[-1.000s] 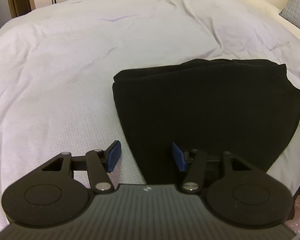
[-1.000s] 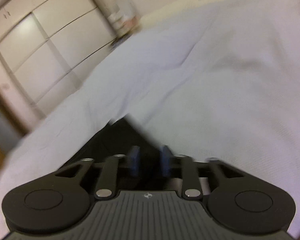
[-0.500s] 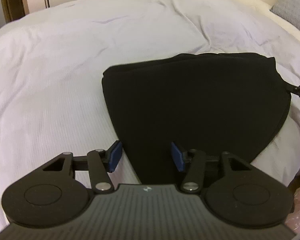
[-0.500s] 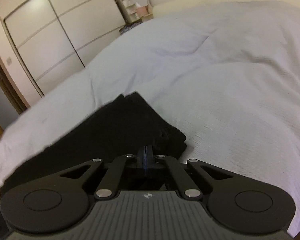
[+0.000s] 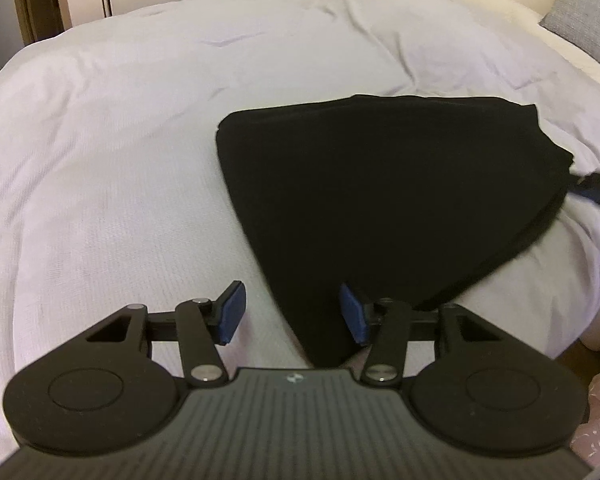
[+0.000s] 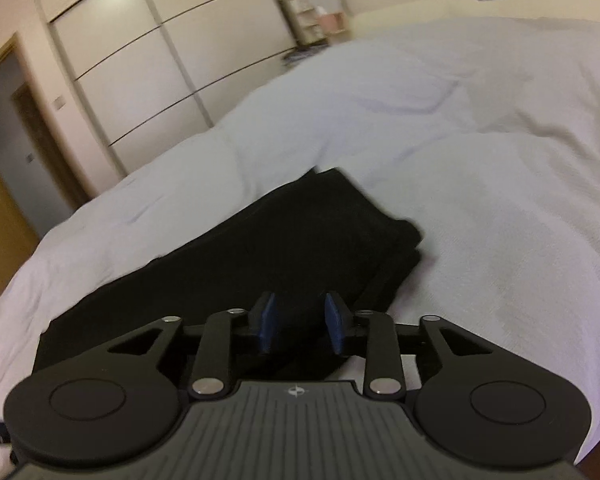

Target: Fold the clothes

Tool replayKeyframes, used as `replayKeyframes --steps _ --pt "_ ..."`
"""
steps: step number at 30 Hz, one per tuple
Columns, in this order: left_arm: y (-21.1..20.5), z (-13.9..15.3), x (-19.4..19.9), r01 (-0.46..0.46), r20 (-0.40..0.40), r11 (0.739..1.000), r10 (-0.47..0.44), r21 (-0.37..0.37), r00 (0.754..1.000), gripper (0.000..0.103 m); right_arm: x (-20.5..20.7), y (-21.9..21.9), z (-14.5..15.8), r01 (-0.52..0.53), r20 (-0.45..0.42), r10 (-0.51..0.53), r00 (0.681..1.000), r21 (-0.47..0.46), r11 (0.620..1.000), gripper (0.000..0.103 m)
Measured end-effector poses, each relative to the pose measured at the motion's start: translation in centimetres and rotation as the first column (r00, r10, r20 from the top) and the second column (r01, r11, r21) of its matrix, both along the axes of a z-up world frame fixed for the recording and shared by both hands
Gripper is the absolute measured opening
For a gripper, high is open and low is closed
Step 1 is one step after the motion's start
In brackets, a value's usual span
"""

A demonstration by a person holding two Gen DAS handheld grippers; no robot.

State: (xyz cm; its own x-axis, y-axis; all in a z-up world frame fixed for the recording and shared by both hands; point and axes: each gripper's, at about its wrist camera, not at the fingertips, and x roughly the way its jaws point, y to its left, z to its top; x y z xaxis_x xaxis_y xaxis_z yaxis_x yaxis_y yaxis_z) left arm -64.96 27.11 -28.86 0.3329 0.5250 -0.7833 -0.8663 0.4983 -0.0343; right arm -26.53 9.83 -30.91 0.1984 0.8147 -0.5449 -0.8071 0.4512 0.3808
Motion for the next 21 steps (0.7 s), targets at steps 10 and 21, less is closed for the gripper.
replayKeyframes --steps 10,21 --pt "-3.3 1.0 -0.2 -0.045 -0.064 0.999 0.046 0.027 0.997 0.047 -3.6 -2.2 1.1 -0.021 -0.028 0.019 0.999 -0.071 0.997 0.050" --pt "-9.4 4.2 -3.5 -0.124 -0.045 0.991 0.126 0.050 0.991 0.051 -8.3 -6.5 6.3 -0.068 0.010 0.068 0.998 0.002 0.998 0.060"
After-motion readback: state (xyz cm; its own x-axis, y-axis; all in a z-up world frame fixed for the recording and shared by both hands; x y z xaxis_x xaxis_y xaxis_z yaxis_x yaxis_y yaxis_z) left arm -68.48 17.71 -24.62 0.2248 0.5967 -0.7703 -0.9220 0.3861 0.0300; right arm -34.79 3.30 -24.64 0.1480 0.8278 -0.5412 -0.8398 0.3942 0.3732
